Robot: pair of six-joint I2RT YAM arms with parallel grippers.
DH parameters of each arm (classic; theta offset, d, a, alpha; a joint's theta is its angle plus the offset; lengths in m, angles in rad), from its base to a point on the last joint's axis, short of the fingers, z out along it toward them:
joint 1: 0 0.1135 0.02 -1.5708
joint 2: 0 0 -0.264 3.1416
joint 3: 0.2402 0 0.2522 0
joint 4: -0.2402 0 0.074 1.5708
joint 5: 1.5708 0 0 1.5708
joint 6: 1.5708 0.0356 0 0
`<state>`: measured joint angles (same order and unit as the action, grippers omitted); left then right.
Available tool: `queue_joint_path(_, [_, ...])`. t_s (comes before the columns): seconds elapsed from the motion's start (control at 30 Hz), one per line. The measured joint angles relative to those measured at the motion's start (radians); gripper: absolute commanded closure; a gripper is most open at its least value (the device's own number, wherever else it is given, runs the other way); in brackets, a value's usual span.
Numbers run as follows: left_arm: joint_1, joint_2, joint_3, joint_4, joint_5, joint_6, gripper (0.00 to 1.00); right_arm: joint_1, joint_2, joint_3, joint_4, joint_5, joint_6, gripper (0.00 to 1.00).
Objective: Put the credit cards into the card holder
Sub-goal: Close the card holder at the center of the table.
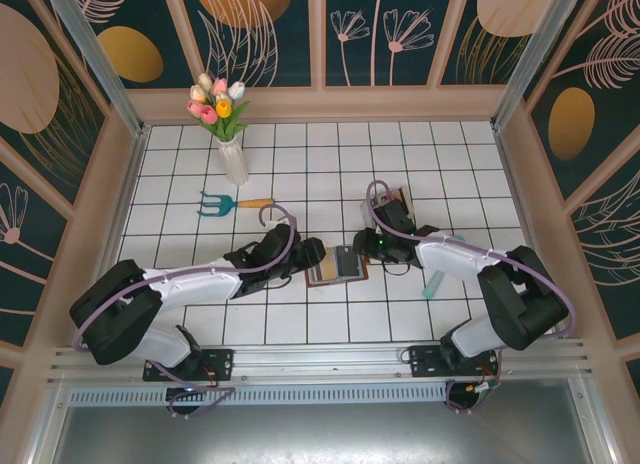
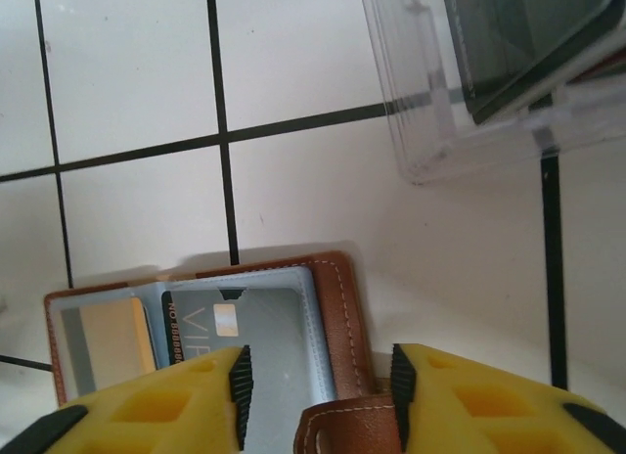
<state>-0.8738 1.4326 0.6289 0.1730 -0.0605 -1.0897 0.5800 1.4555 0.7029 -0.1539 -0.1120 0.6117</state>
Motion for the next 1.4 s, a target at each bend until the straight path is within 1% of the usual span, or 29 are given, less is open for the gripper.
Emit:
queue_joint_path(0.1, [0.014, -0.003, -0.025, -0.010, 0.001, 0.001, 0.36, 0.015, 0.001, 0.021, -0.047, 0.029, -0.029, 0.50])
queue_joint_path(0.23, [0.042, 0.015, -0.065, 0.000, 0.037, -0.003, 0.34, 0.039, 0.027, 0.039, -0.089, 0.051, -0.054, 0.49])
queue_joint_path(0.4, [0.064, 0.071, -0.071, 0.042, 0.102, -0.011, 0.35, 0.055, 0.069, 0.039, -0.096, 0.055, -0.061, 0.52])
queue_joint_path(0.5, [0.066, 0.102, -0.071, 0.082, 0.138, -0.014, 0.36, 0.057, 0.081, 0.039, -0.096, 0.052, -0.061, 0.57])
queue_joint_path(0.67, [0.071, 0.135, -0.071, 0.153, 0.186, -0.023, 0.39, 0.057, 0.081, 0.028, -0.082, 0.042, -0.060, 0.72])
queue_joint_path(0.83, [0.076, 0.153, -0.071, 0.191, 0.211, -0.035, 0.44, 0.056, 0.081, 0.018, -0.068, 0.039, -0.056, 0.79])
queue_joint_path(0.93, [0.076, 0.154, -0.071, 0.194, 0.219, -0.045, 0.52, 0.056, 0.081, 0.016, -0.060, 0.035, -0.053, 0.81])
queue_joint_path(1.1, [0.075, 0.151, -0.065, 0.181, 0.218, -0.037, 0.75, 0.056, 0.081, 0.016, -0.054, 0.029, -0.052, 0.85])
queue_joint_path(1.23, [0.075, 0.126, -0.008, 0.085, 0.196, 0.011, 0.90, 0.056, 0.081, 0.016, -0.053, 0.027, -0.047, 0.93])
queue_joint_path(1.33, [0.073, 0.110, 0.054, -0.019, 0.165, 0.071, 0.97, 0.057, 0.075, 0.016, -0.051, 0.019, -0.034, 0.95])
queue_joint_path(1.4, [0.071, 0.101, 0.089, -0.098, 0.140, 0.113, 0.98, 0.057, 0.068, 0.016, -0.043, 0.008, -0.029, 0.95])
